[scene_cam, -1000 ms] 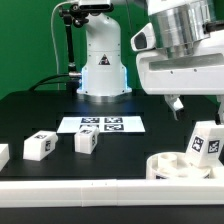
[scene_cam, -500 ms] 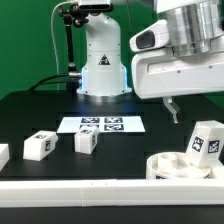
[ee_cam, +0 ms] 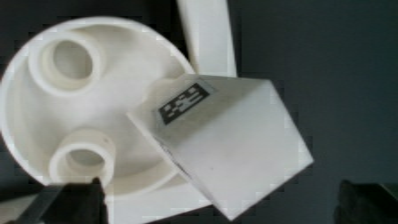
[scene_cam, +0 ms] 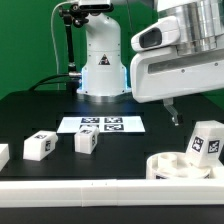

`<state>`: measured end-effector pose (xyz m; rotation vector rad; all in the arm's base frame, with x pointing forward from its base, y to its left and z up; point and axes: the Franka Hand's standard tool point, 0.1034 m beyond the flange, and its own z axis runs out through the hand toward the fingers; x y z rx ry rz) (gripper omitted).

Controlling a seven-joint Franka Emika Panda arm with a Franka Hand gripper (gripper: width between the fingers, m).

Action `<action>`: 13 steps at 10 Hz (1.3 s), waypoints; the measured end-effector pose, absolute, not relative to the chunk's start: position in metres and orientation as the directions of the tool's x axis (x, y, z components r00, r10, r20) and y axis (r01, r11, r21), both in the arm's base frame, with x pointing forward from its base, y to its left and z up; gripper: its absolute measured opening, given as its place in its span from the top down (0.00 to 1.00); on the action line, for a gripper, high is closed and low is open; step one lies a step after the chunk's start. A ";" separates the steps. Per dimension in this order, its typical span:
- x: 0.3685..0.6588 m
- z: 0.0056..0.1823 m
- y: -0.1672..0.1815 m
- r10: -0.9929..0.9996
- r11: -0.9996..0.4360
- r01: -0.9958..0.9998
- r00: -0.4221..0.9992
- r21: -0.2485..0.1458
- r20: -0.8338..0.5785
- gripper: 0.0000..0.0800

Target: Assemble stool

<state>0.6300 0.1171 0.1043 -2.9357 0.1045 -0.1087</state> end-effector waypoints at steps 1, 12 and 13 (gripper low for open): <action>0.629 0.104 0.118 -0.021 -0.980 -0.006 0.997 -0.197 0.073 0.19; 0.634 0.105 0.126 0.872 -0.480 0.875 0.466 0.070 0.154 0.19; 0.633 0.104 0.125 0.921 -0.379 0.921 0.366 0.090 0.135 0.19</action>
Offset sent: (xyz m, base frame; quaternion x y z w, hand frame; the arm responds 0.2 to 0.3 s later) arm -0.0039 0.0087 -0.0001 -0.0420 0.0331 -0.2630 0.9633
